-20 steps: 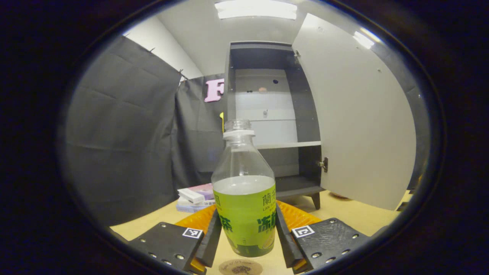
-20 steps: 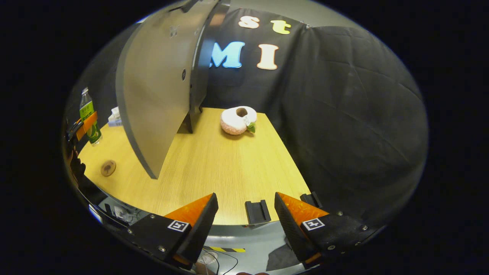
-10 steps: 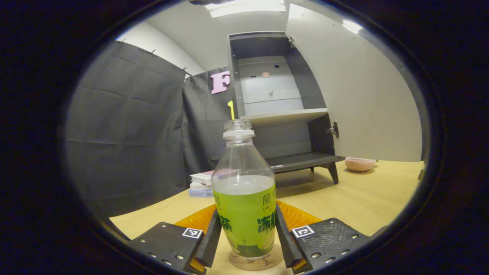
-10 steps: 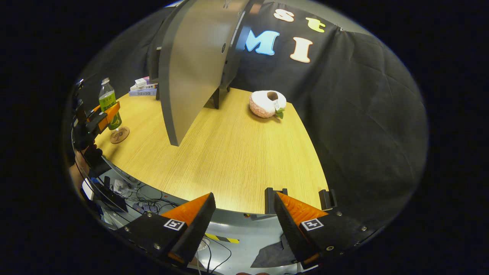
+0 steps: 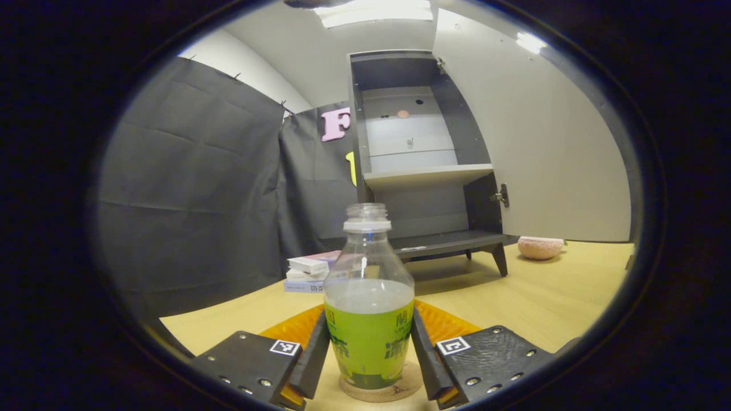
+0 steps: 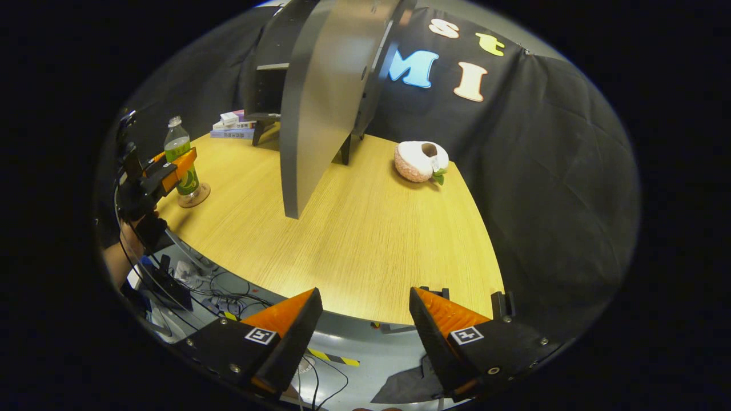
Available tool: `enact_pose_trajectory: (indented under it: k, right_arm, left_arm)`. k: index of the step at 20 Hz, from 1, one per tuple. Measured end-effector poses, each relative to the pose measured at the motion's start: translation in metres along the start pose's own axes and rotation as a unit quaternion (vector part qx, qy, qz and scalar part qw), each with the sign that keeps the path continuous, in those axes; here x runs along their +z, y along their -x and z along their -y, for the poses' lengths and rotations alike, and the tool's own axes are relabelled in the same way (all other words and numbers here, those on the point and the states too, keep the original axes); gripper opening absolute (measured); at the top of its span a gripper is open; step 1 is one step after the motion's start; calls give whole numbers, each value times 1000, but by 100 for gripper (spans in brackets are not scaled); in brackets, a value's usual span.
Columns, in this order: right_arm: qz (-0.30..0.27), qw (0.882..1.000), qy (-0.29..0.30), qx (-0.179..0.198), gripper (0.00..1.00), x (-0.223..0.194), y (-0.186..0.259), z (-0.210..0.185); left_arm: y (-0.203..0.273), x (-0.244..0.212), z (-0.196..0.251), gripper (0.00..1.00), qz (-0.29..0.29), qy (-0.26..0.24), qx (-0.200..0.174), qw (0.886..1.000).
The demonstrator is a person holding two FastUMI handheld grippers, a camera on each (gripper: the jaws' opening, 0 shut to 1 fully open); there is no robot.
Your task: Open the cabinet door with the right hand, grasp the bottle in the cabinet with the left hand and place it on the coaster, then close the cabinet door with the right hand.
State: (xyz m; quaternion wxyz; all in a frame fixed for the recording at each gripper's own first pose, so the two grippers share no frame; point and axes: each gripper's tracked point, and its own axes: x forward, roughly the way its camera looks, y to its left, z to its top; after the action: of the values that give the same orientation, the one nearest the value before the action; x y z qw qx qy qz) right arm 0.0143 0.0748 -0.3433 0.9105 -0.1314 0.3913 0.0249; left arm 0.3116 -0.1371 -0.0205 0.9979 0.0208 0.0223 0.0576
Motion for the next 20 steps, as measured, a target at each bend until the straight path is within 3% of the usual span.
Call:
enact_pose_trajectory:
  k: [3, 4, 5, 6, 14, 20]
  right_arm:
    - [1, 1000, -7, 6, 95, 0, -2, -6]
    - [1, 1000, -8, 8, 95, 1, -2, -9]
    - [1, 1000, -6, 10, 95, 0, -3, -11]
    - [1, 1000, -5, 12, 95, 0, -3, -13]
    - [3, 1000, 4, 17, 95, 0, -7, -22]
    - [4, 1000, -4, 21, 95, -7, -9, -25]
  left_arm:
    - [1, 0, 0, 75, 1, 7, 5, 1000]
    - [1, 1, 1, 70, 1, 8, 7, 1000]
    - [2, 1, -1, 85, 3, 10, 6, 1000]
    - [4, 1, -2, 80, 3, 14, -1, 1000]
    - [8, 9, 0, 83, 7, 38, -10, 999]
    - [14, 22, -13, 83, 20, 21, 8, 1000]
